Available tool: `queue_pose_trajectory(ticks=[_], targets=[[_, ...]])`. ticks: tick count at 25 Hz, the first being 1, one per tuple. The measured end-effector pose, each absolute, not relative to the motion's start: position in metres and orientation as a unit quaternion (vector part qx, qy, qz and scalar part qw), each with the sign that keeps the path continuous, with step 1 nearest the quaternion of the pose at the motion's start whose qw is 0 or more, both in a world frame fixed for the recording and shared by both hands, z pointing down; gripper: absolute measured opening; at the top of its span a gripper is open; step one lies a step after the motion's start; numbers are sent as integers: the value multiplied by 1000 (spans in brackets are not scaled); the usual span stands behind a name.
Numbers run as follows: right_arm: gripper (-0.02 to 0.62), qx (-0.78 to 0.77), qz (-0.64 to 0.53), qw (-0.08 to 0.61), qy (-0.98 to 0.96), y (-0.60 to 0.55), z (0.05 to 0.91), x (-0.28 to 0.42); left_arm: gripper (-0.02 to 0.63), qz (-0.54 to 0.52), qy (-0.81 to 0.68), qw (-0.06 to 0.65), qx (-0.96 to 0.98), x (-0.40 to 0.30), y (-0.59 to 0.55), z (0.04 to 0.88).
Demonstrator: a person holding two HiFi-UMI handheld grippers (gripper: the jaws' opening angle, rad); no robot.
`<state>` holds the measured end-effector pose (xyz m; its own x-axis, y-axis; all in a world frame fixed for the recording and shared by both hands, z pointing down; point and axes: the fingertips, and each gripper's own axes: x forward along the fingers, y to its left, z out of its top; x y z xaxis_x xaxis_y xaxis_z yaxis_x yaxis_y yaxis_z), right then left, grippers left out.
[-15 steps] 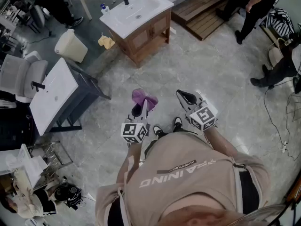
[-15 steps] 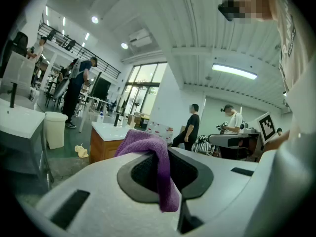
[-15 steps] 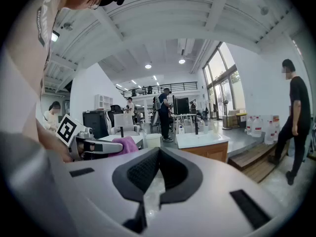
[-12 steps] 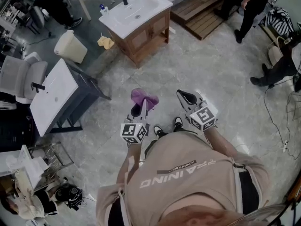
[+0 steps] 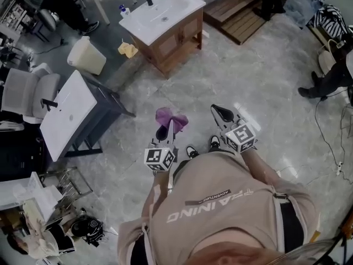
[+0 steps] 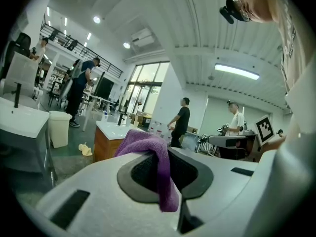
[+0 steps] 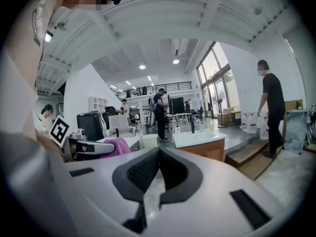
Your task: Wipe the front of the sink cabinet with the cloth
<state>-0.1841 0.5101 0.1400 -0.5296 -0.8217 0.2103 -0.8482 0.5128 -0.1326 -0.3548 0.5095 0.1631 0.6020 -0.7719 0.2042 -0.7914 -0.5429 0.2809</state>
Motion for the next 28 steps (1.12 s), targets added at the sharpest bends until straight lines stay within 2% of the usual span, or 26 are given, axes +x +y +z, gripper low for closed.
queue_pose_trajectory(ticks=[7, 15, 23, 28], targets=[[11, 493, 98, 73, -861, 505, 141, -196, 37, 32, -434, 182, 882, -368, 492, 181], [11, 519, 121, 73, -843, 486, 156, -171, 37, 42, -413, 189, 890, -350, 467, 190], [11, 491, 111, 61, -862, 401, 167, -141, 37, 57, -428, 174, 885, -308, 396, 190], [12, 469, 100, 53, -876, 332, 159, -96, 37, 49, -467, 170, 866, -273, 330, 173]])
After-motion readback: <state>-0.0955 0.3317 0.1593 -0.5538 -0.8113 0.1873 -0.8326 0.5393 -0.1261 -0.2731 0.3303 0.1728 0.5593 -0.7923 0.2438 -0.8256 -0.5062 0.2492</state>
